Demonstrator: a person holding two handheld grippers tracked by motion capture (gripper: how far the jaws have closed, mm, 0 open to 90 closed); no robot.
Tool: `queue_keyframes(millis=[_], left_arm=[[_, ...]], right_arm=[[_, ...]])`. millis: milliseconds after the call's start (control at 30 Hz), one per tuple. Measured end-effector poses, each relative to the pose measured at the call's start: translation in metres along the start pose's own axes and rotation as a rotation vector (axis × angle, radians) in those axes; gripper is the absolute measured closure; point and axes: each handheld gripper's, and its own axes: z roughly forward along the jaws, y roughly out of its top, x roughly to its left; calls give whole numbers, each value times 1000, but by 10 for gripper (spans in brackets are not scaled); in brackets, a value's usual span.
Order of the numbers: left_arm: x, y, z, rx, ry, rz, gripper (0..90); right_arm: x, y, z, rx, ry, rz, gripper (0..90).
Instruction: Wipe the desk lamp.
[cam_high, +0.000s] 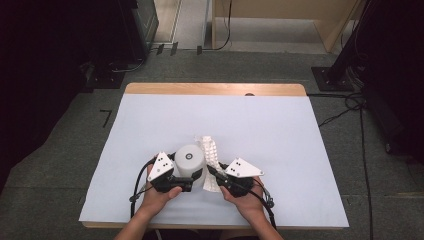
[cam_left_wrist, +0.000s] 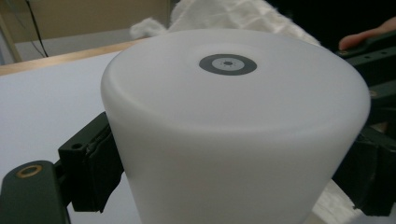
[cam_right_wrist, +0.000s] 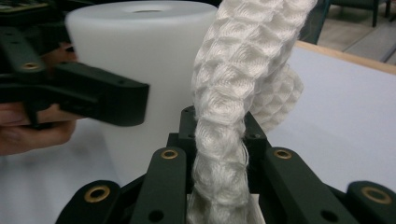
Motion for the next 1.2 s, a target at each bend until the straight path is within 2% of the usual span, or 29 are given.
queue_keyframes(millis=[67,167,267,333,433,500,567,633,700,800,833,867,967,1000,1033,1067,1100,1200], left_arm=[[3,1,-3,-8,7,-6,90],[3,3,-5,-19,7,-8,90],[0,2,-3,-20,-5,4,90],[-2,1,-1,-11,-1,25,89],[-5,-5,4,10,30,83,89],[-5,-10,8,23,38,95,89],[-5,-14,11,38,64,111,88],[-2,-16,10,29,55,91,88],[-1,-17,9,27,51,90,87],[-6,-19,7,28,112,69,36],[-8,-20,7,22,121,61,20],[-10,-20,7,20,136,60,19],[-23,-21,13,51,239,68,20],[-25,-21,15,62,257,62,20],[-27,-20,17,66,257,49,25],[-29,-20,18,65,277,48,57],[-29,-19,17,66,281,47,81],[-23,-19,15,63,237,26,86]], right_arm=[[2,-1,2,11,10,-13,768],[2,-8,10,61,15,-17,768],[-2,-15,17,113,15,10,768],[-7,-19,20,139,-3,14,768],[-12,-20,19,139,-31,34,768],[-16,-20,16,130,-51,43,768],[-22,-20,13,115,-75,58,768],[-25,-20,11,111,-86,68,768],[-29,-21,9,105,-101,74,768],[-31,-22,8,103,-108,81,768],[-31,-22,8,105,-110,83,768],[-32,-22,8,107,-112,85,768],[-34,-23,8,106,-118,84,768],[-35,-24,8,107,-118,87,768],[-35,-25,9,110,-119,88,768],[-34,-25,9,115,-118,94,768],[-34,-26,10,118,-120,87,768],[-32,-27,12,126,-110,86,768]])
